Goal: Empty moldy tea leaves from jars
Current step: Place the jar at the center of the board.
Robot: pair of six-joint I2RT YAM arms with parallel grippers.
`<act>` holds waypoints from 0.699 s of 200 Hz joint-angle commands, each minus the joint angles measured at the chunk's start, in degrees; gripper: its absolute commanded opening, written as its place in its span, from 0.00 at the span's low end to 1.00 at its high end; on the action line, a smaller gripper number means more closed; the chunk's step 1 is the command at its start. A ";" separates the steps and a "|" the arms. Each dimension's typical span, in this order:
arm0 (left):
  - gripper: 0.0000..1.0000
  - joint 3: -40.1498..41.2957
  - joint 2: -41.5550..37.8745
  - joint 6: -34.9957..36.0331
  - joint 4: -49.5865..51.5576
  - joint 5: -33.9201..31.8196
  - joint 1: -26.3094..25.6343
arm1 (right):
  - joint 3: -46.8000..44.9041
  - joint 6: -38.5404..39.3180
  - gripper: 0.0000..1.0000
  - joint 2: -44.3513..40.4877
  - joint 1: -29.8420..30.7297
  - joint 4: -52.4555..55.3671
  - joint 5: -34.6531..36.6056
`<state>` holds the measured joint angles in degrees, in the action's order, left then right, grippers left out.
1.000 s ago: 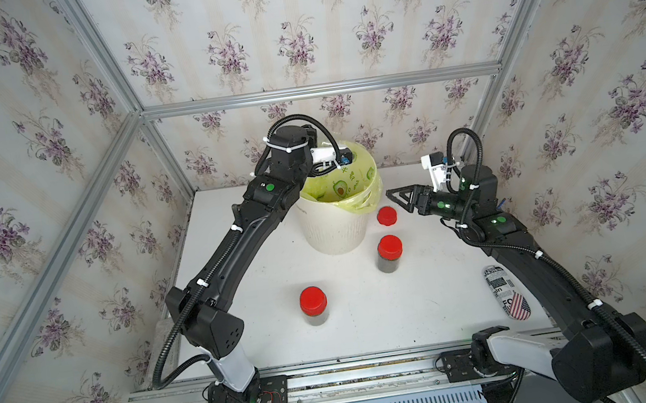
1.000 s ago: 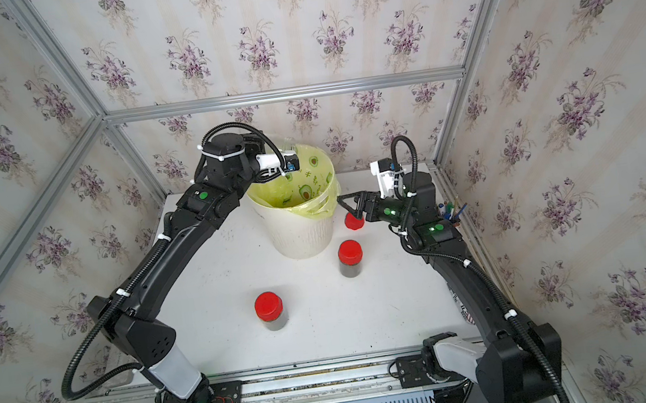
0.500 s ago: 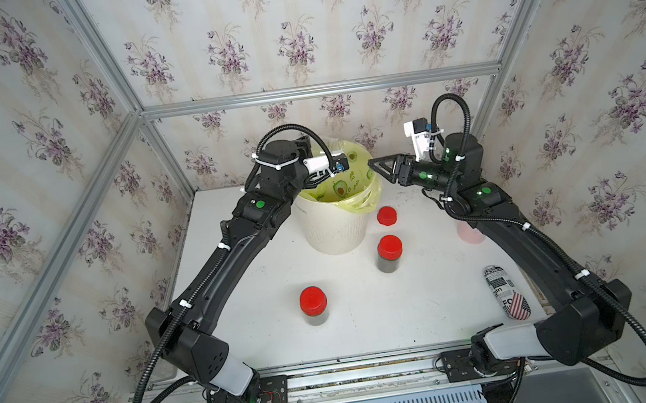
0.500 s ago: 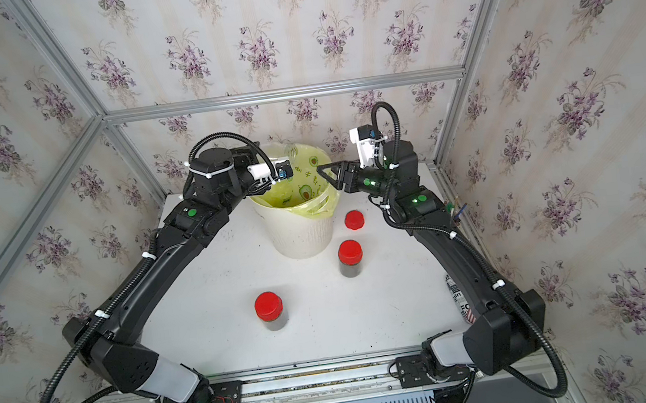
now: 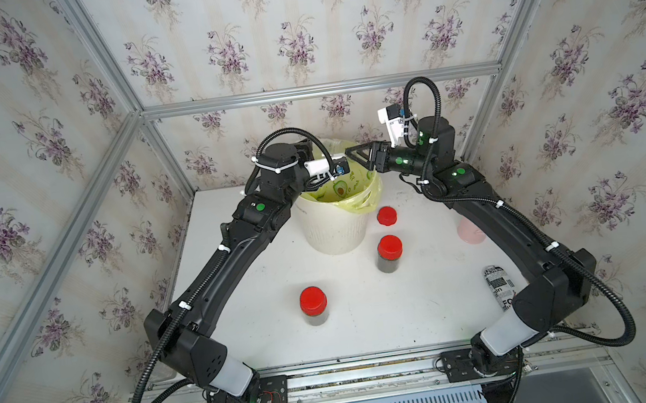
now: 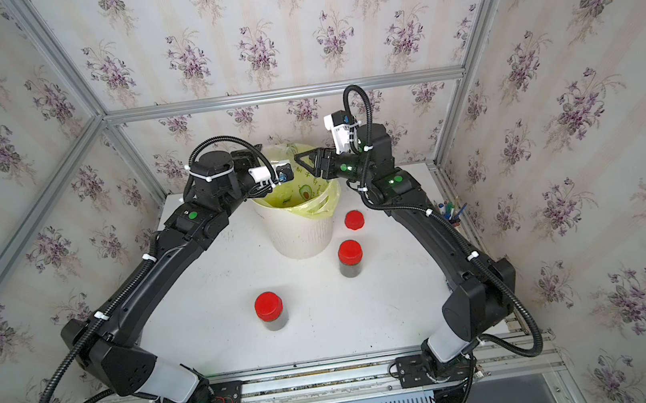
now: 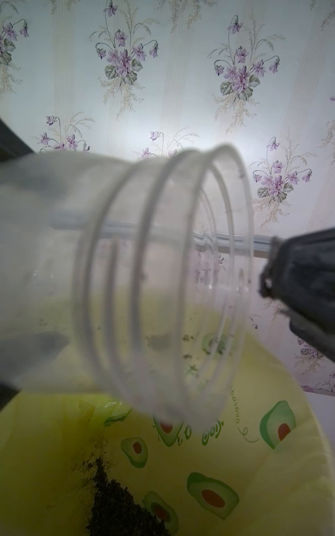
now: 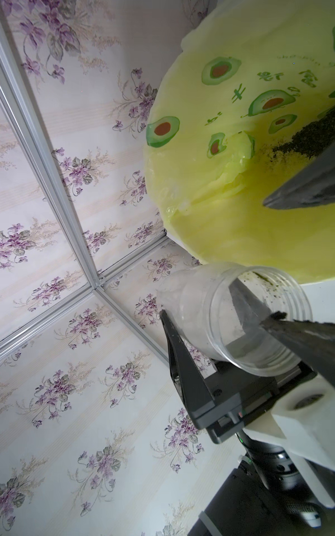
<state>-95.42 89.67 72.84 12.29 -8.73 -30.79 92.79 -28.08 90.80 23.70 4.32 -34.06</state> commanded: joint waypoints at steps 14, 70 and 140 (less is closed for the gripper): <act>0.62 -0.30 -0.38 -0.17 -2.78 1.43 0.10 | 1.73 0.83 0.58 1.80 0.61 -0.10 0.40; 0.62 -0.06 -0.72 -0.42 -2.78 2.62 0.11 | 4.27 1.02 0.54 4.41 1.34 0.16 0.28; 0.63 1.24 -1.22 -0.79 -2.73 4.16 0.04 | 6.86 0.96 0.45 7.23 2.20 0.33 -0.34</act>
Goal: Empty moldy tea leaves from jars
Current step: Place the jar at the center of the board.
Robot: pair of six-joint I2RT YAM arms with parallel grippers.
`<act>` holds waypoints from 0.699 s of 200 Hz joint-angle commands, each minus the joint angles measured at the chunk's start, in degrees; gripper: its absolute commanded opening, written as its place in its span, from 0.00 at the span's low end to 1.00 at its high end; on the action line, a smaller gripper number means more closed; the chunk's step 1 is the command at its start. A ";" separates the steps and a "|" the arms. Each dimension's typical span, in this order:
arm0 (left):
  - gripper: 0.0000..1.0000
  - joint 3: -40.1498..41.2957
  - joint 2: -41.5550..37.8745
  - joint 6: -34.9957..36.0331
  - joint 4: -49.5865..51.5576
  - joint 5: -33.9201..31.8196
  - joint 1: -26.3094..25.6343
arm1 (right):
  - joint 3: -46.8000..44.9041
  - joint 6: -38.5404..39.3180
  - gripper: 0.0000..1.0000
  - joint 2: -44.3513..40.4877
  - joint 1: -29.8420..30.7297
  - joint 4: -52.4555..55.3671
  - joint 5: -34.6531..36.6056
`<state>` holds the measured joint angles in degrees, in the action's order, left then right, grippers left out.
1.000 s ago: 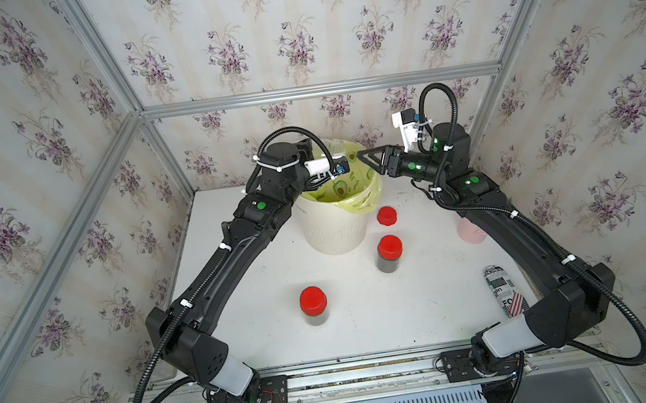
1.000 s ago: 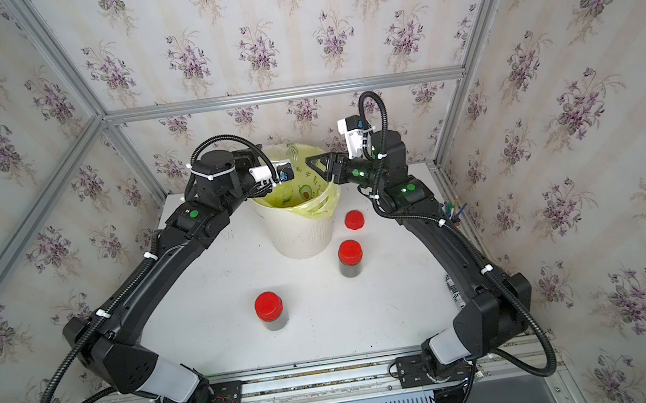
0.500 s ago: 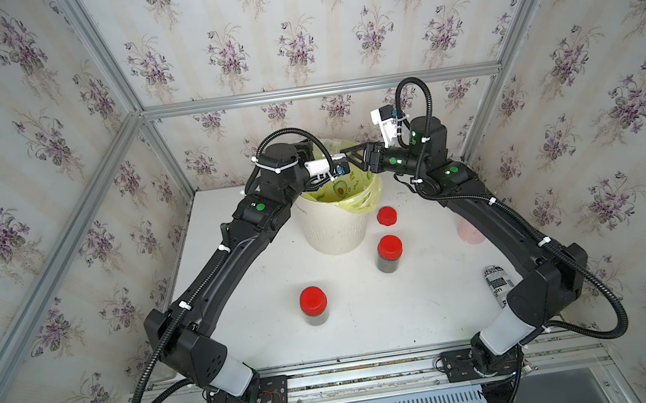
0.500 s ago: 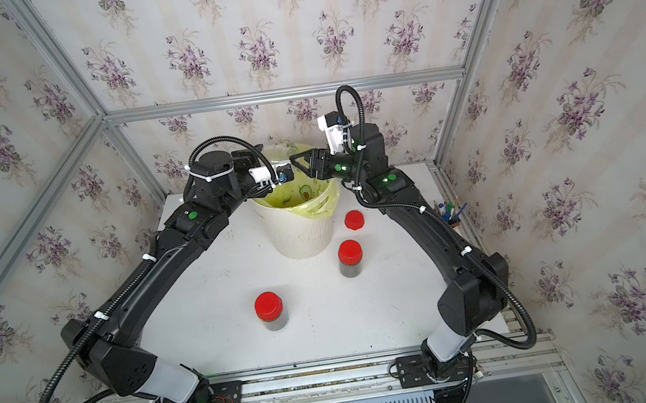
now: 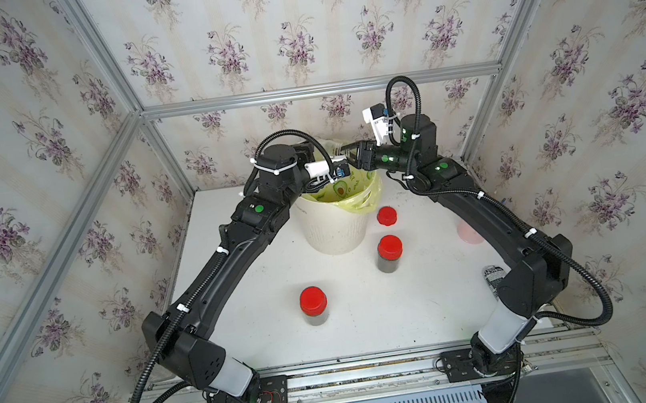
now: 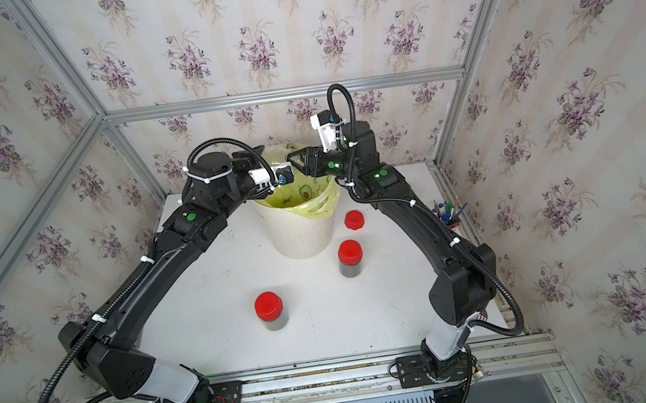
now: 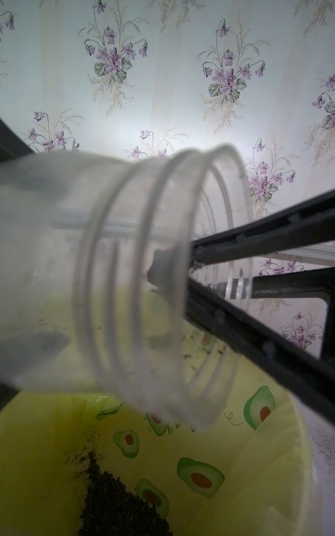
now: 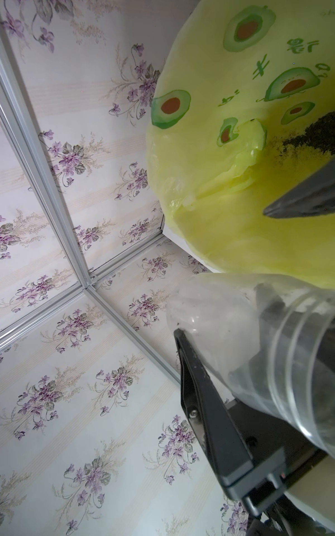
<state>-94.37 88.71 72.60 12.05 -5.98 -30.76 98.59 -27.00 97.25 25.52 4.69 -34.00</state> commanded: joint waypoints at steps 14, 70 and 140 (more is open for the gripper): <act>0.63 0.28 -0.18 -0.74 -2.50 1.45 0.00 | 1.58 -0.06 0.43 1.16 0.50 0.23 -0.45; 0.63 0.41 -0.09 -0.87 -2.65 1.72 0.02 | 3.22 0.16 0.25 2.06 1.46 1.26 -1.22; 0.65 0.61 -0.03 -0.97 -2.74 1.48 0.03 | 3.29 0.08 0.03 1.89 2.56 1.81 -1.50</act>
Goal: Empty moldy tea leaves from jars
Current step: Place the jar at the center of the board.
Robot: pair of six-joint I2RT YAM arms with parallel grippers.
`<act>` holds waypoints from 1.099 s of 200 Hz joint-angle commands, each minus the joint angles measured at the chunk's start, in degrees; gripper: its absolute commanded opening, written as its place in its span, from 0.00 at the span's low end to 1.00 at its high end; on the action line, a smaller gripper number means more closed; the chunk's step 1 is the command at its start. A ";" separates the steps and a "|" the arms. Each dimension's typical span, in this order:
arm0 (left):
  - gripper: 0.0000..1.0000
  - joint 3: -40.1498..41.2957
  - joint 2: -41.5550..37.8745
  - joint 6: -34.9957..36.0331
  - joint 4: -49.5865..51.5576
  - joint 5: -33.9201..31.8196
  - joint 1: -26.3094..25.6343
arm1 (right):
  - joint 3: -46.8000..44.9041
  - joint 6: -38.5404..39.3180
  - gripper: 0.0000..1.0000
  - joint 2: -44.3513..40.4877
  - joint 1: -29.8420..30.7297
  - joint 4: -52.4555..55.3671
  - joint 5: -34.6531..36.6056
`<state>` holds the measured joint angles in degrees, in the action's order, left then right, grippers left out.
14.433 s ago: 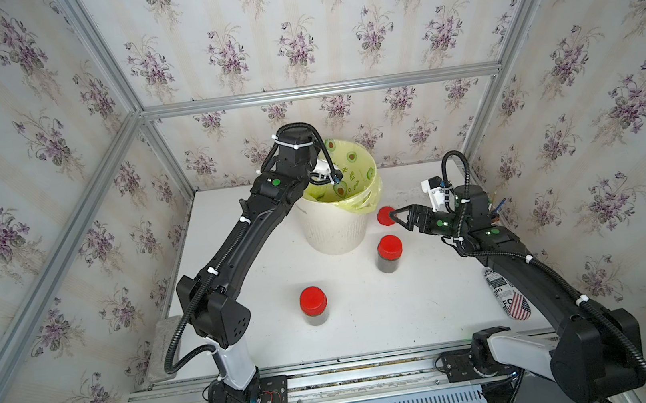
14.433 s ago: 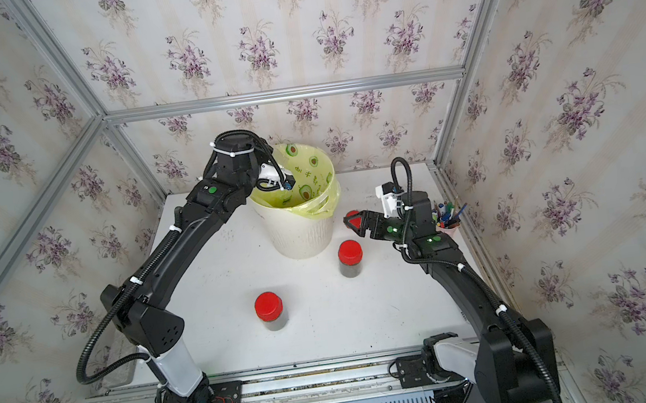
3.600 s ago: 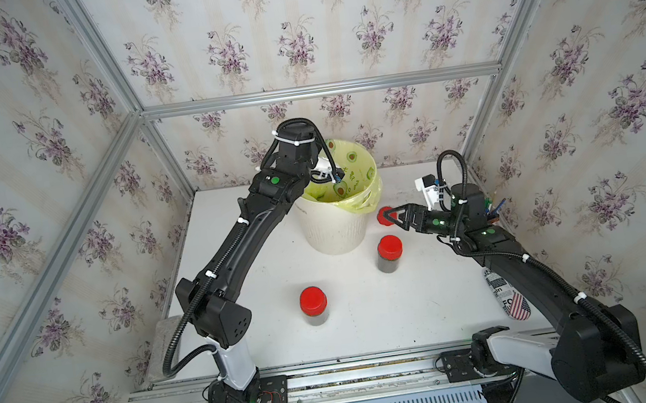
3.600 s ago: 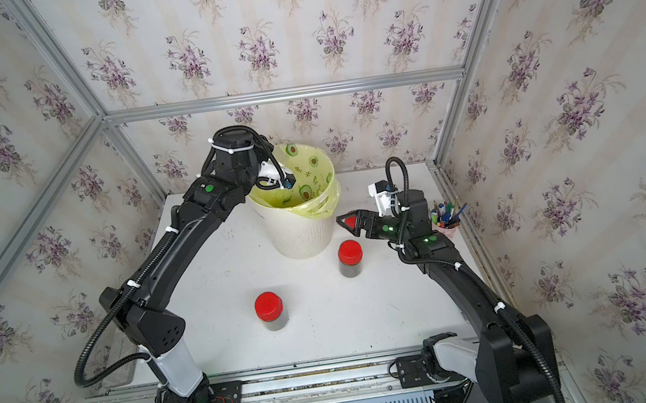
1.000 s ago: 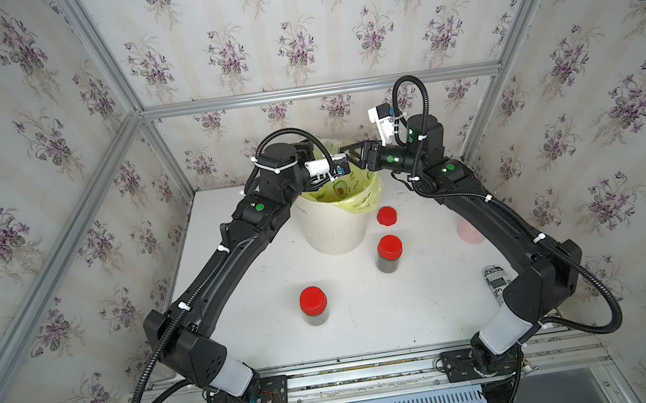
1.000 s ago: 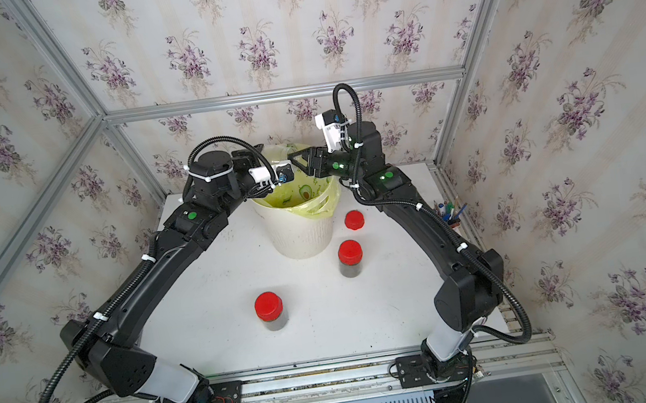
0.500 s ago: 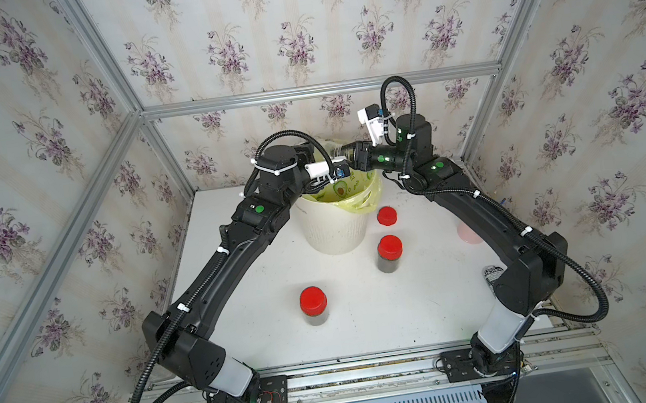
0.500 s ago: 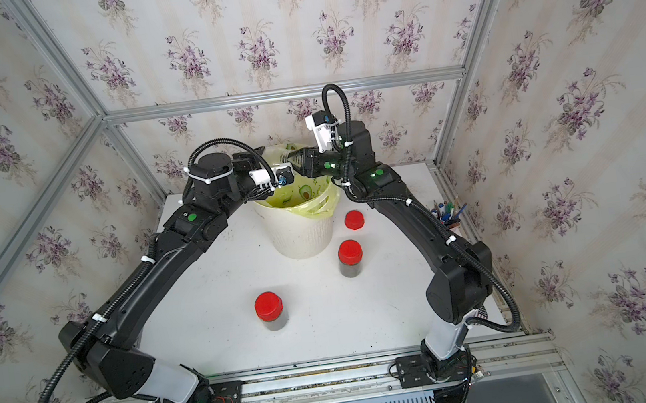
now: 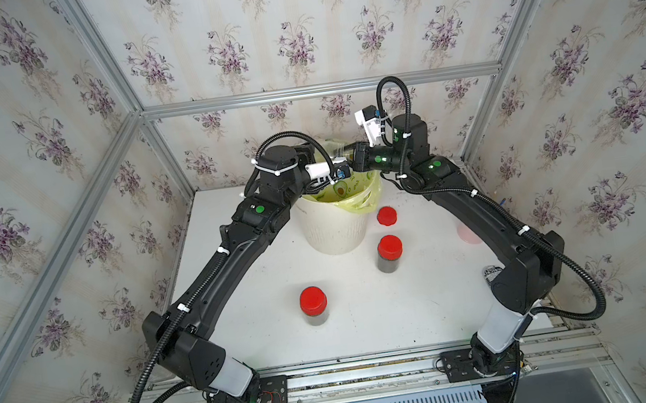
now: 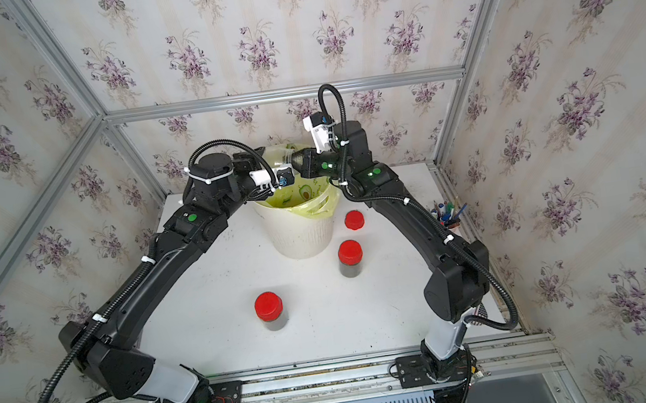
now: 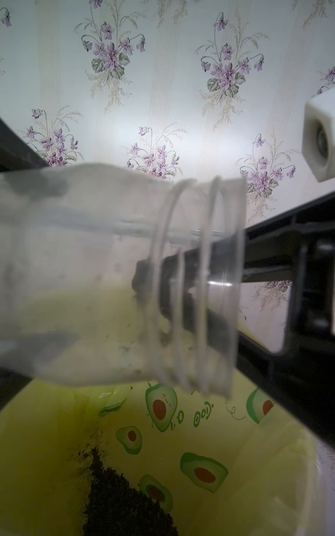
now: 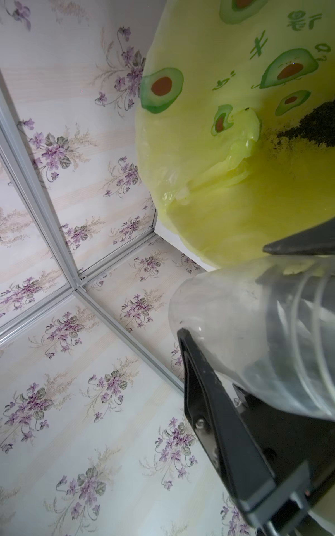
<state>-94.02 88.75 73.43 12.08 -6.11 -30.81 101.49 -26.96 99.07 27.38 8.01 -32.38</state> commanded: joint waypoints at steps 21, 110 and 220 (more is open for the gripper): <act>0.66 0.50 -0.07 -2.06 -2.76 1.66 0.05 | 0.31 -0.19 0.00 -0.01 1.06 -1.51 -3.21; 0.79 0.21 0.50 -2.14 -3.02 0.64 0.22 | -0.84 -0.18 0.00 -2.59 2.06 -2.09 -3.20; 0.99 3.59 -3.77 -8.16 -3.07 1.85 3.28 | -1.93 3.18 0.00 -5.88 0.58 3.14 1.15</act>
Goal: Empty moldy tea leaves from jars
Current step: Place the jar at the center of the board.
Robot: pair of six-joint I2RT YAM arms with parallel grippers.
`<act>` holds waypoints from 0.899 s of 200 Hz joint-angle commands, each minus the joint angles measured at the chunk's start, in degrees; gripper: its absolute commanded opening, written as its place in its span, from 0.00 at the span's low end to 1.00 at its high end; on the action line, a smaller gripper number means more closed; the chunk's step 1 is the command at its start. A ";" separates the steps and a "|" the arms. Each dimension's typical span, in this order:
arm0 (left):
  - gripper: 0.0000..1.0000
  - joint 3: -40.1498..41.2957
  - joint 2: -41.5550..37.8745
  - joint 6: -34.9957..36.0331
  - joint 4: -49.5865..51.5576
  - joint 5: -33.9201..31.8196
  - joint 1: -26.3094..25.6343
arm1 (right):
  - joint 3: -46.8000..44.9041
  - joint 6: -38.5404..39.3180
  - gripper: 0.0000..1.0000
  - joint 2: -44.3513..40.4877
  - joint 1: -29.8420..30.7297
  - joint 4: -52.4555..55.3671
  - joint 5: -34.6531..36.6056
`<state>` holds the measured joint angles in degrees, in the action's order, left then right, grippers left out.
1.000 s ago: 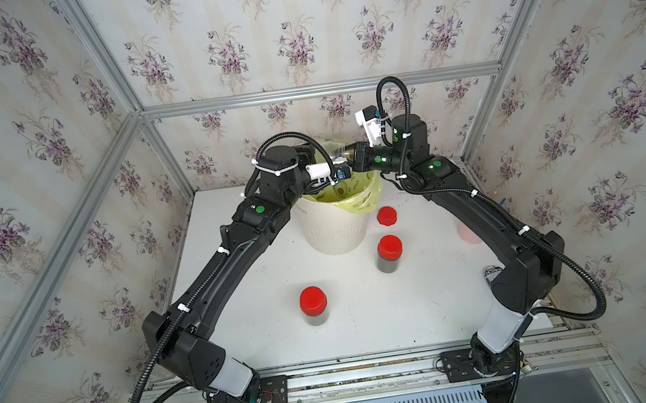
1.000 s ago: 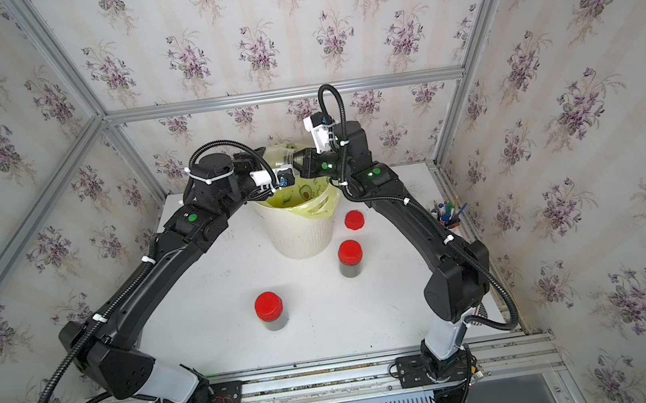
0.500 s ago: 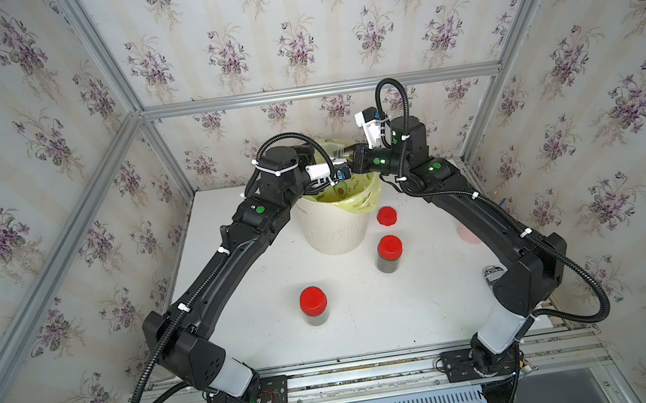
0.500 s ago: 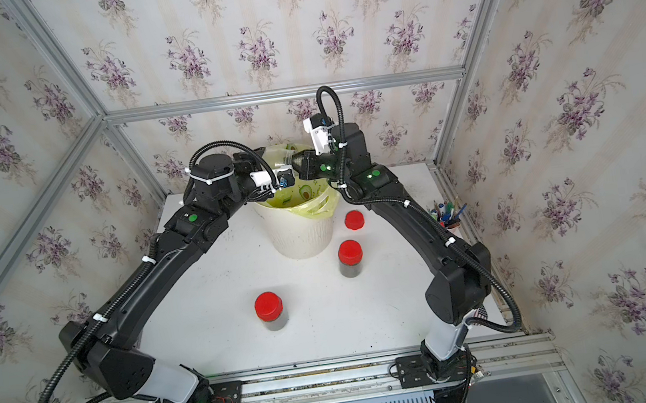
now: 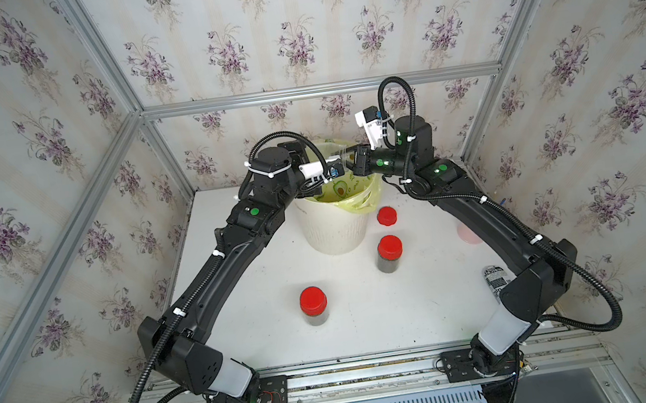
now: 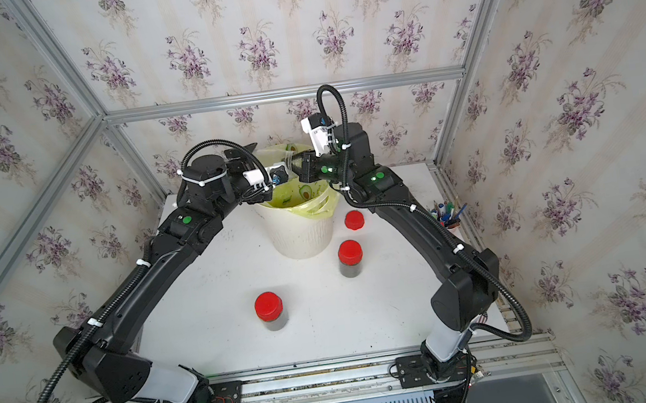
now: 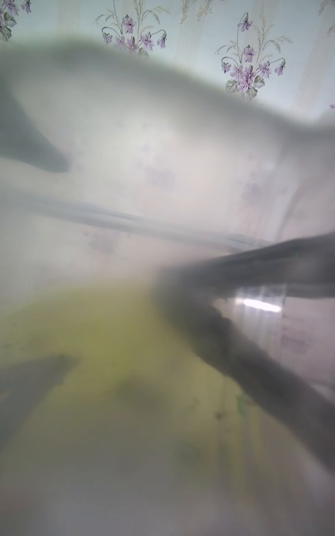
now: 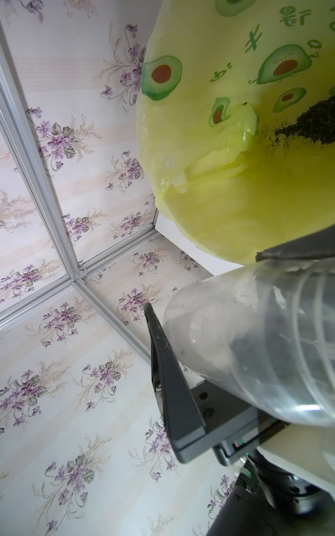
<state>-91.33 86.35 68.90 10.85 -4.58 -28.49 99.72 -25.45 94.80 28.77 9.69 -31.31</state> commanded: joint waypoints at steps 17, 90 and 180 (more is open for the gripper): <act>1.00 2.23 -2.92 -6.05 -2.00 0.76 2.17 | -2.26 1.47 0.00 -3.79 -2.37 1.56 0.40; 1.00 4.95 -5.93 -23.22 -4.88 -11.73 7.65 | -3.38 10.36 0.00 -12.17 -3.26 17.08 4.68; 1.00 -2.51 -3.35 -44.93 2.74 -20.77 8.18 | 2.83 19.28 0.00 -10.68 12.87 43.68 26.66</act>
<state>-90.32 81.60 32.05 10.52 -19.79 -20.38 101.69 -8.27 83.35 38.98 46.83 -10.79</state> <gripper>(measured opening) 0.996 0.064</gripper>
